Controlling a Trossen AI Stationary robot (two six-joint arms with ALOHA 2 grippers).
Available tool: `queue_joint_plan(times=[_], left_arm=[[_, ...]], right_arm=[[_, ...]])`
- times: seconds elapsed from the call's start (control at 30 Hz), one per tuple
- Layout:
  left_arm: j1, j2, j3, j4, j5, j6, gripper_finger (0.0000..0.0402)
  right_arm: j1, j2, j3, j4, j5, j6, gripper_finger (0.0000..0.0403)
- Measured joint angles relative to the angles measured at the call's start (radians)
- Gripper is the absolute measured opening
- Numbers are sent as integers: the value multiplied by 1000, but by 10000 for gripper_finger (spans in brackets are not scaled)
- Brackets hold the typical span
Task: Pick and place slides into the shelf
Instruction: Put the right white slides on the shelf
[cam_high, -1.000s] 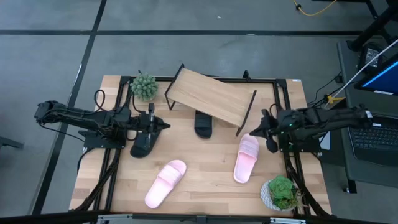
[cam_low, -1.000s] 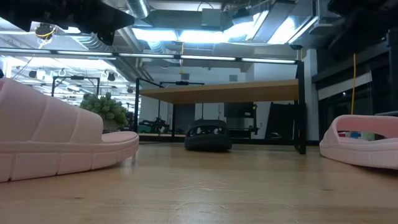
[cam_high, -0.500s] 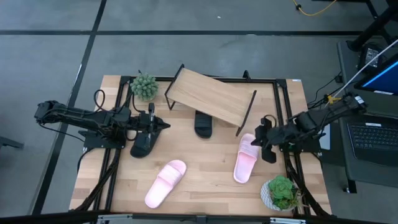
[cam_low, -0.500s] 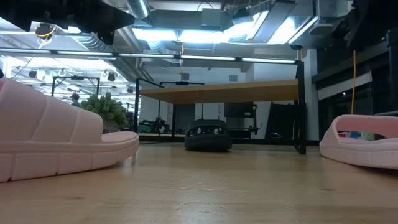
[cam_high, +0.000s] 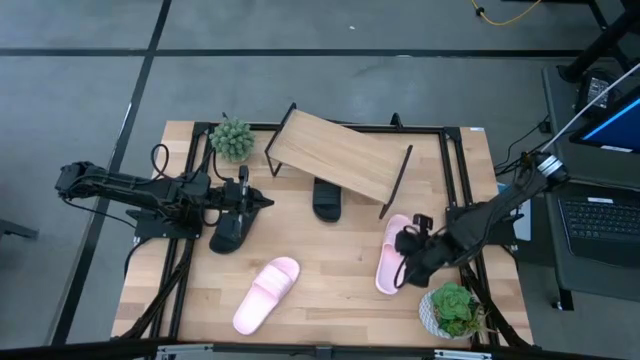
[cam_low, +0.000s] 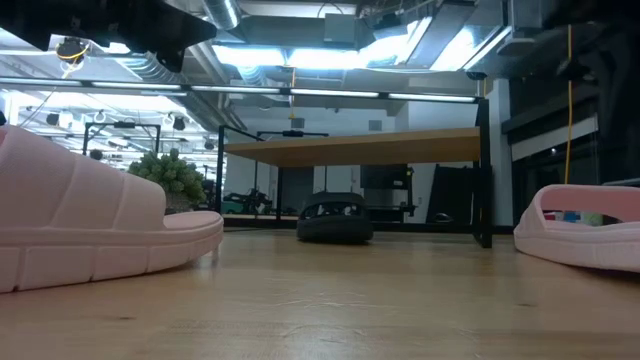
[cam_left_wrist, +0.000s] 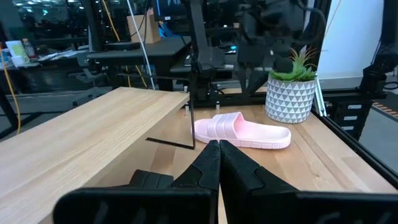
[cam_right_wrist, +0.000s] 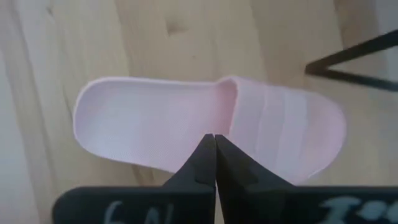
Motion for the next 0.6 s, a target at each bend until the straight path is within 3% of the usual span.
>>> queue_joint_plan(times=[0.2,0.3,0.6], left_arm=[[0,0,0,-2,0,0,0],[0,0,0,-2,0,0,0],[0,0,0,-2,0,1,0]], right_arm=[[46,75,56,-31,8,106,2],[54,105,76,-48,51,112,3],[36,139,85,-121,53,114,29]])
